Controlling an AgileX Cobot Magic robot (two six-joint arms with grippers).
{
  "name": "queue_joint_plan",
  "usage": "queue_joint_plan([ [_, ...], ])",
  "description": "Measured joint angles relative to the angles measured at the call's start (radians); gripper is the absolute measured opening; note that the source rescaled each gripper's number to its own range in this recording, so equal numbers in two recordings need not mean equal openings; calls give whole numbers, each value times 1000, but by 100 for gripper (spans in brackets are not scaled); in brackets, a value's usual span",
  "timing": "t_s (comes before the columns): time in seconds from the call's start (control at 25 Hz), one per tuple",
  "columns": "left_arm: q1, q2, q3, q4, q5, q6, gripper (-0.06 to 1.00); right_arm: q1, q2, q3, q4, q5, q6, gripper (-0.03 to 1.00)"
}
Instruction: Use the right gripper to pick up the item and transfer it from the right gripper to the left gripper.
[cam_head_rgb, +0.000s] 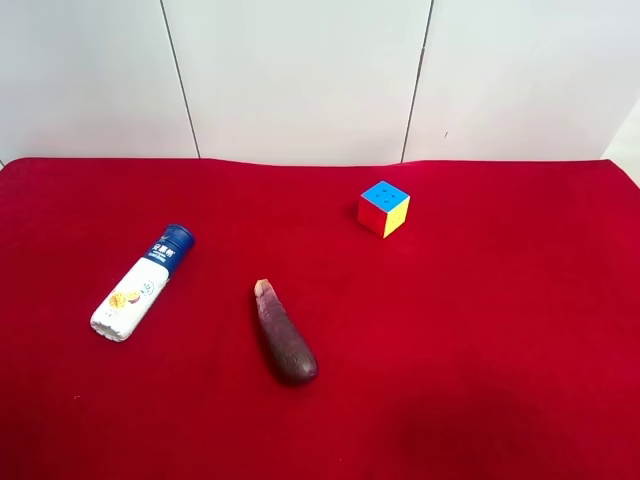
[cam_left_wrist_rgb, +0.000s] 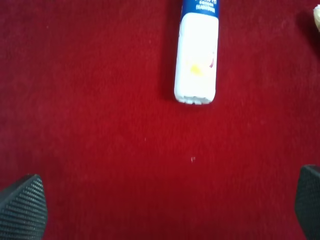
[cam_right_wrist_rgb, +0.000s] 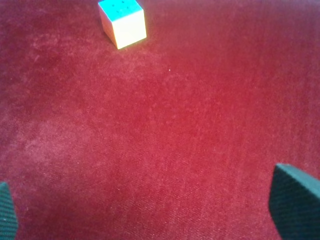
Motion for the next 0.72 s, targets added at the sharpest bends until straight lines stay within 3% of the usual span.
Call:
queue_joint_plan([
  [0.36, 0, -412, 126, -3, 3, 0, 100, 0, 0, 0, 0, 0, 0, 100],
  [0.72, 0, -557, 132, -24, 4, 72, 100, 0, 0, 0, 0, 0, 0, 100],
])
